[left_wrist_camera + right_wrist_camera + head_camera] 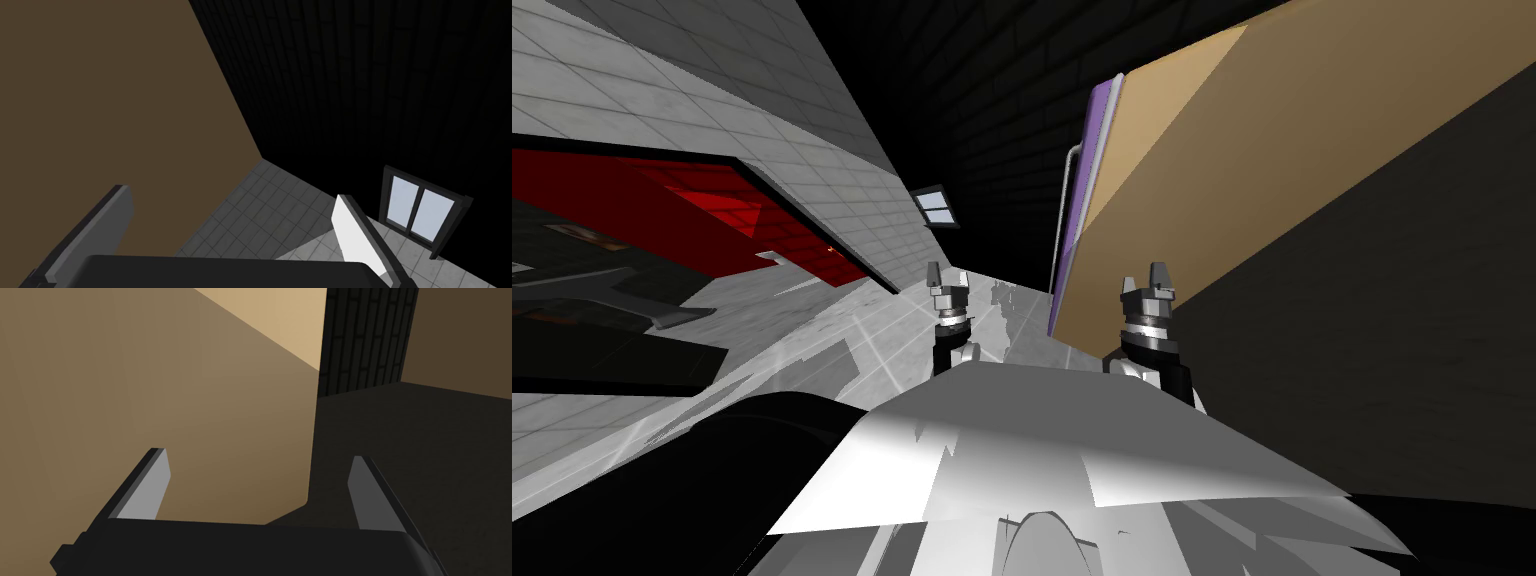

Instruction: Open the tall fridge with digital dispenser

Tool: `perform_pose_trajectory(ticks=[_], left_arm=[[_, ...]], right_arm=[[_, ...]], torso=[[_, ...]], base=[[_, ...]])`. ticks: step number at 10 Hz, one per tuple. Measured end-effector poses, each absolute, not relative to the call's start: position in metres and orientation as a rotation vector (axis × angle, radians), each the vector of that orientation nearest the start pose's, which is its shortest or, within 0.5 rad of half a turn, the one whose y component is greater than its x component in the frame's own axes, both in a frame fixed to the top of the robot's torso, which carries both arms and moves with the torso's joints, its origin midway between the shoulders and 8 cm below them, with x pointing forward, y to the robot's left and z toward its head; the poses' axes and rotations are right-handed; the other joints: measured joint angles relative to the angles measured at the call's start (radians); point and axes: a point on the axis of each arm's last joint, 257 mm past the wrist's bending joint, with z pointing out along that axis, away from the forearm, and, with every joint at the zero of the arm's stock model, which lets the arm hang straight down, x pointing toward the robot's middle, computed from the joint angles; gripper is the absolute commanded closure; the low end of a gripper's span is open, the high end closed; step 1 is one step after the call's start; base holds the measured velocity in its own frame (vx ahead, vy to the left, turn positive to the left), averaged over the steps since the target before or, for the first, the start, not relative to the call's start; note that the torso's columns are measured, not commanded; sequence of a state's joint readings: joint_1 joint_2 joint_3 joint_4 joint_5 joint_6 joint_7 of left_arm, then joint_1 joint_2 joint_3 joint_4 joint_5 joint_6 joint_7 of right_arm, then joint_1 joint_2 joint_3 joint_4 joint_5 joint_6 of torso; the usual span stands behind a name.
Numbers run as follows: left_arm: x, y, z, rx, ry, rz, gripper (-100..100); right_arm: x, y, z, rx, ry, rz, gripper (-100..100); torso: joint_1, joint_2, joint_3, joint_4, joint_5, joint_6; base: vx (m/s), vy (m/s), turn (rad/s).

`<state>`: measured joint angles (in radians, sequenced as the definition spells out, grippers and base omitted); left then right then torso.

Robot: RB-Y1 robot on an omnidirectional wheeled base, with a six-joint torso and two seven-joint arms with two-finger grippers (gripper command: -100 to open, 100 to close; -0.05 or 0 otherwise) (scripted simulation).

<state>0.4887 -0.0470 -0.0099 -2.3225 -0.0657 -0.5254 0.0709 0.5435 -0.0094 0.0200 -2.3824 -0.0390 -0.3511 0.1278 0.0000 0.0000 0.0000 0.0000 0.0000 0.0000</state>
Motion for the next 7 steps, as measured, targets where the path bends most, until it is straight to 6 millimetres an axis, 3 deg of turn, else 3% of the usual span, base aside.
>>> perform_pose_trajectory(ticks=[2,7], left_arm=[[0.3320,0.2692,0.0514,-0.613,0.540,-1.356,0],[0.3320,0.2692,0.0515,-0.612,0.540,-1.356,0]], right_arm=[[0.3452,-0.2801,0.0272,0.694,0.693,1.198,0],[0.3451,-0.2801,0.0273,0.694,0.693,1.198,0]], torso=[[0.000,0.104,-0.209,0.105,0.000,0.000],[0.000,0.470,-0.939,0.470,0.000,0.000]], base=[[0.000,0.000,0.000],[0.000,0.000,0.000]])
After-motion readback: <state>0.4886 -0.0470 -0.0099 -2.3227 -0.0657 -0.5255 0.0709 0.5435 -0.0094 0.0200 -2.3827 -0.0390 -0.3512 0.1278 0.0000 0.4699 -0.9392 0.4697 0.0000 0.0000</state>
